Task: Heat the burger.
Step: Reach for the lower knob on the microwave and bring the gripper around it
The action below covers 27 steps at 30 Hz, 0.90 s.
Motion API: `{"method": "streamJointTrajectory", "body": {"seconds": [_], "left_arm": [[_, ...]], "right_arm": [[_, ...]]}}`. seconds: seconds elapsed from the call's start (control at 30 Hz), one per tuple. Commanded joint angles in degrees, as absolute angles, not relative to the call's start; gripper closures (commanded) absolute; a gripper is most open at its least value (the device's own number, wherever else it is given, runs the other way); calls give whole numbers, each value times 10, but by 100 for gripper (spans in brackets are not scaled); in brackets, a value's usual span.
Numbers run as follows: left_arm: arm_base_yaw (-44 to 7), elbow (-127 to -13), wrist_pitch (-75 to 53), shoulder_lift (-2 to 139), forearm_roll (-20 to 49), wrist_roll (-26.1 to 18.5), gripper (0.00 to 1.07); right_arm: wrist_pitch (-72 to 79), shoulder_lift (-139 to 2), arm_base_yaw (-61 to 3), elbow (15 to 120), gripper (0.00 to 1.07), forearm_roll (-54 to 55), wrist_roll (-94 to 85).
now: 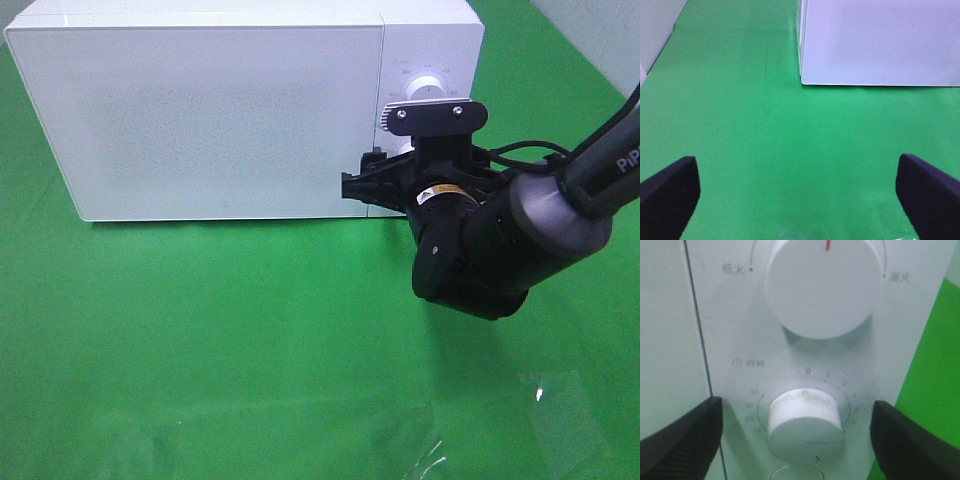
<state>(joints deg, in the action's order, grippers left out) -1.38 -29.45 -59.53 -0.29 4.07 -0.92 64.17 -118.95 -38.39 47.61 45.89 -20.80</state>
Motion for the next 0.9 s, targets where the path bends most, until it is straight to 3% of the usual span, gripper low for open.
{"method": "streamJointTrajectory", "body": {"seconds": [0.03, 0.33, 0.43, 0.47, 0.57, 0.63, 0.73, 0.77, 0.8, 0.87, 0.9], "left_arm": [[-12, -292, -592, -17, 45, -9, 6], [-12, -292, -592, -17, 45, -9, 6], [-12, -292, -592, -17, 45, -9, 6], [-12, -292, -592, -17, 45, -9, 6], [-12, -292, -592, -17, 45, -9, 6], [-12, -292, -592, -17, 45, -9, 6], [-12, -292, -592, -17, 45, -9, 6], [-12, -292, -592, -17, 45, -9, 6], [-12, -292, -592, -17, 45, -9, 6], [-12, -292, -592, -17, 45, -9, 6], [-12, -292, -592, -17, 45, -9, 6]], "right_arm": [[641, -1195, -374, 488, 31, 446, -206], [641, -1195, -372, 488, 32, 446, -206], [641, -1195, -372, 488, 38, 446, -206], [641, -1195, -372, 488, 45, 446, -206], [641, -1195, -372, 488, 50, 446, -206], [641, -1195, -372, 488, 73, 446, -205], [640, -1195, -372, 488, 79, 446, -204], [639, -1195, -372, 488, 92, 446, -204], [639, -1195, -372, 488, 92, 446, -204], [639, -1195, -372, 488, 107, 440, -204], [639, -1195, -372, 488, 107, 440, -204]]}}
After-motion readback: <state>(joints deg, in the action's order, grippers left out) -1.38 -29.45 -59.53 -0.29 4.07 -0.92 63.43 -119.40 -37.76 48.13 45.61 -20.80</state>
